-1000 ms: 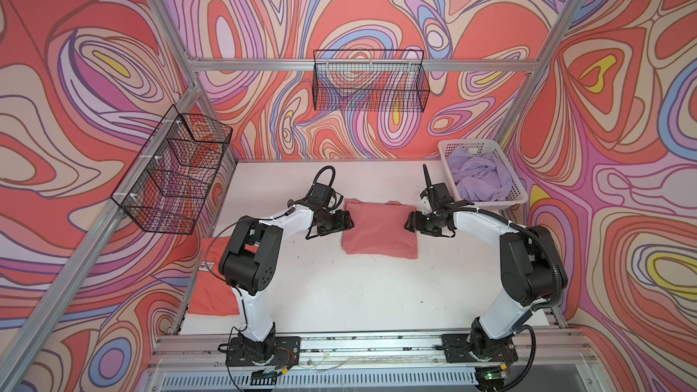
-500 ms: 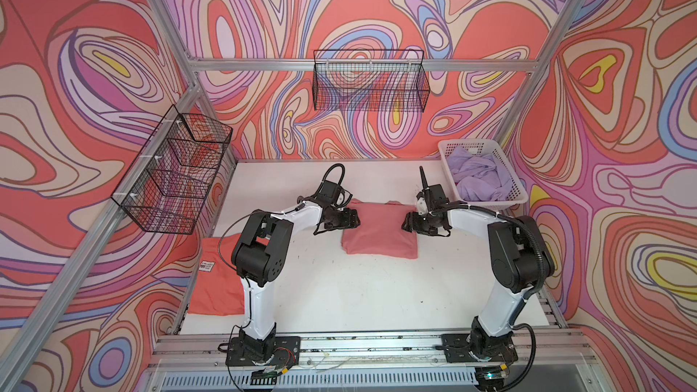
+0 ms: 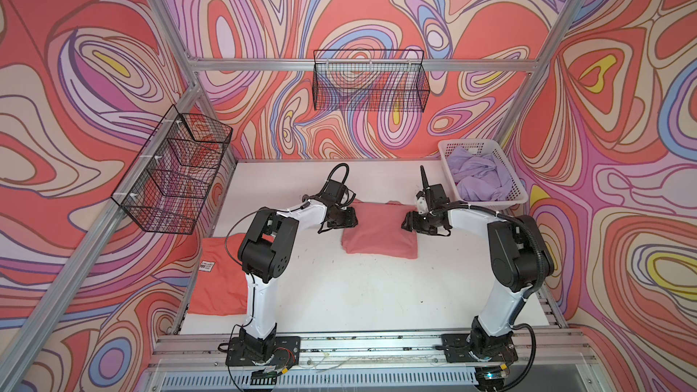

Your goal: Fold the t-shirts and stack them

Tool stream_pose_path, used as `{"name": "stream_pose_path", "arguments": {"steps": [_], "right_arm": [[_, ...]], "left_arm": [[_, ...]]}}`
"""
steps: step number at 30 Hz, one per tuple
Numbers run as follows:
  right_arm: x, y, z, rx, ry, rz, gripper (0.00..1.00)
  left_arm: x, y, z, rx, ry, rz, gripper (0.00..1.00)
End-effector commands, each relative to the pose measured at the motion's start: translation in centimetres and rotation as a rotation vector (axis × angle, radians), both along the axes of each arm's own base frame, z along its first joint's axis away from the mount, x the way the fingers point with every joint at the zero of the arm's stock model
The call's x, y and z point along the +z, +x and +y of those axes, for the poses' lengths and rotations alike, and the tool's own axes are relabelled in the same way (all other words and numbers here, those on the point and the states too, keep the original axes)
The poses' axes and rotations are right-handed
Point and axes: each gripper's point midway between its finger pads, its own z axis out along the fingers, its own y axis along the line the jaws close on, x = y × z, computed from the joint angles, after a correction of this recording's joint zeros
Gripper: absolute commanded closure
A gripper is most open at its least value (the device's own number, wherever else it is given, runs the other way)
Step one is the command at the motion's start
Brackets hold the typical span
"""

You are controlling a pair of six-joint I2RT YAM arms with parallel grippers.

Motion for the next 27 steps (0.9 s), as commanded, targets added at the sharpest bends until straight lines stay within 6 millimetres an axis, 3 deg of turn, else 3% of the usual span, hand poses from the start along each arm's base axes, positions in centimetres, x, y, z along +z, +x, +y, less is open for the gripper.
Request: {"name": "stream_pose_path", "arguments": {"steps": [1, 8, 16, 17, 19, 27], "right_arm": [[-2.2, -1.4, -0.4, 0.007, -0.009, 0.072, 0.33], [-1.5, -1.1, -0.4, 0.003, 0.003, 0.050, 0.33], [2.1, -0.7, -0.4, -0.006, 0.037, -0.008, 0.28], [3.4, -0.7, -0.4, -0.007, 0.047, -0.036, 0.27], [4.2, -0.9, -0.4, -0.007, 0.055, -0.046, 0.25], [6.6, -2.0, -0.5, -0.009, 0.072, -0.082, 0.21]], "left_arm": [[-3.2, -2.2, 0.3, 0.000, 0.037, 0.122, 0.71], [-3.2, -2.4, -0.2, -0.008, 0.030, 0.131, 1.00], [-0.7, -2.3, 0.1, -0.013, 0.041, 0.096, 1.00], [-0.2, -2.3, 0.1, -0.018, 0.043, 0.092, 1.00], [0.8, -2.5, 0.3, -0.025, 0.046, 0.085, 1.00], [2.8, -5.8, 3.1, -0.046, 0.118, 0.105, 1.00]]}}
